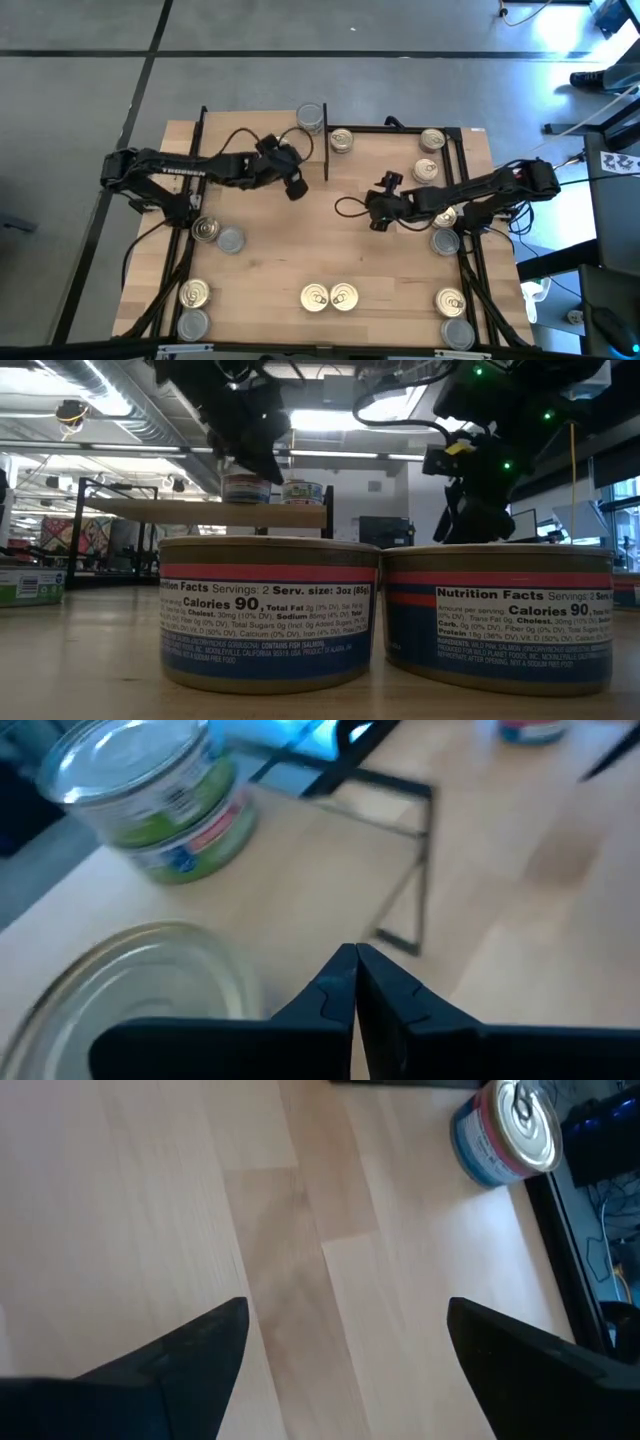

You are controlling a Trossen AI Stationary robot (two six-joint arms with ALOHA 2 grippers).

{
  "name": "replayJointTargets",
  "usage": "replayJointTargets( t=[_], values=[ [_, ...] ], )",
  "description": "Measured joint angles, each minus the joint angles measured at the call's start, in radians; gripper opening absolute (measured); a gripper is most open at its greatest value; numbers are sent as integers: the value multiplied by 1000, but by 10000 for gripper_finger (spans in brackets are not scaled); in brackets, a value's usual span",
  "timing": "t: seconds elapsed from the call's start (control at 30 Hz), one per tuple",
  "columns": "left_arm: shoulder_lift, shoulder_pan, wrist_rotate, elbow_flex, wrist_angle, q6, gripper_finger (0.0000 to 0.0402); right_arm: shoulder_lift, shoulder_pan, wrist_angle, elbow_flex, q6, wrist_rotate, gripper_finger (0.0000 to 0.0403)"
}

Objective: Stack canned seafood by type on shelf
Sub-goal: Put the blue tuna can on the shelf

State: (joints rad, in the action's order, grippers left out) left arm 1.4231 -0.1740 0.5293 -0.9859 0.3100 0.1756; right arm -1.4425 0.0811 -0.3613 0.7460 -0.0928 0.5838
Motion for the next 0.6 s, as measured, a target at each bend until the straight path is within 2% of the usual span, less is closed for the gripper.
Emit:
replayJointTargets(
  t=[0.2,0.4,0.6],
  values=[
    [-7,-63,7,0,103,11,2,0,6,56,0,23,0,340],
    [-7,-111,100,0,149,32,4,0,6,58,0,23,-12,340],
    [-10,-160,161,0,280,105,5,0,6,60,0,23,-27,340]
  ],
)
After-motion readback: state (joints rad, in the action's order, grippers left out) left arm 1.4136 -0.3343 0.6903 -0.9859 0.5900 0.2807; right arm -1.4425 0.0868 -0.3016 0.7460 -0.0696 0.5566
